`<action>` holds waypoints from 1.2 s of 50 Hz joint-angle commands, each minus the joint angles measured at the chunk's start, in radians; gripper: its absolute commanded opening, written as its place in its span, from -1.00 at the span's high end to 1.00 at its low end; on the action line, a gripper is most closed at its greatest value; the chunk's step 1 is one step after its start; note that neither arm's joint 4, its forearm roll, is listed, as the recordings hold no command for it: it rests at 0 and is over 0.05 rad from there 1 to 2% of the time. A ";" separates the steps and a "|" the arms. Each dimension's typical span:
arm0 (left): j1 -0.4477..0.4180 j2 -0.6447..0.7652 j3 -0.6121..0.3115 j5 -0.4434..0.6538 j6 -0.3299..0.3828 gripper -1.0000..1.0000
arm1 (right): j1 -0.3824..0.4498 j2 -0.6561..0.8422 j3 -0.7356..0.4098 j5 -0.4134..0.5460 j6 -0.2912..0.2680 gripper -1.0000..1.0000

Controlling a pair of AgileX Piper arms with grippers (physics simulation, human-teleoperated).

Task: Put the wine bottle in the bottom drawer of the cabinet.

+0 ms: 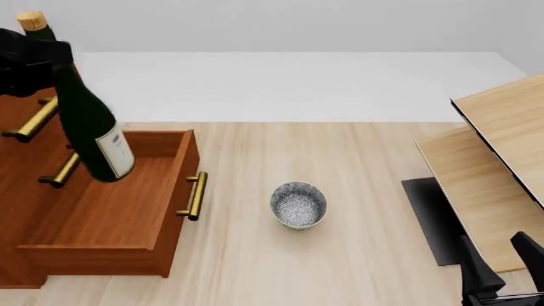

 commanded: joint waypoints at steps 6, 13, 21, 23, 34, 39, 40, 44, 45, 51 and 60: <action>0.032 -0.011 0.047 -0.008 -0.014 1.00 | -0.002 0.001 0.000 0.002 0.000 -1.00; 0.041 -0.016 0.082 -0.020 -0.015 1.00 | -0.002 -0.004 0.000 0.006 0.000 -1.00; 0.045 -0.023 0.116 -0.035 -0.018 1.00 | -0.003 -0.002 0.000 0.006 0.000 -1.00; 0.050 -0.026 0.126 -0.040 -0.018 1.00 | -0.003 -0.004 0.000 0.008 0.000 -1.00; 0.051 -0.031 0.175 -0.060 -0.027 1.00 | -0.005 -0.001 0.000 0.005 0.000 -1.00; 0.052 -0.034 0.192 -0.066 -0.034 1.00 | -0.005 -0.002 0.000 0.007 0.000 -1.00; 0.055 -0.034 0.197 -0.068 -0.033 1.00 | -0.005 -0.003 0.000 0.008 0.000 -1.00; 0.057 -0.033 0.201 -0.071 -0.035 1.00 | -0.006 -0.004 0.000 0.010 0.001 -1.00; 0.057 -0.032 0.202 -0.072 -0.036 1.00 | -0.006 -0.003 0.000 0.009 0.001 -1.00; 0.059 -0.029 0.209 -0.078 -0.038 1.00 | -0.008 -0.001 0.000 0.007 0.001 -1.00; 0.057 -0.036 0.239 -0.092 -0.037 1.00 | -0.009 0.003 0.000 0.005 0.000 -1.00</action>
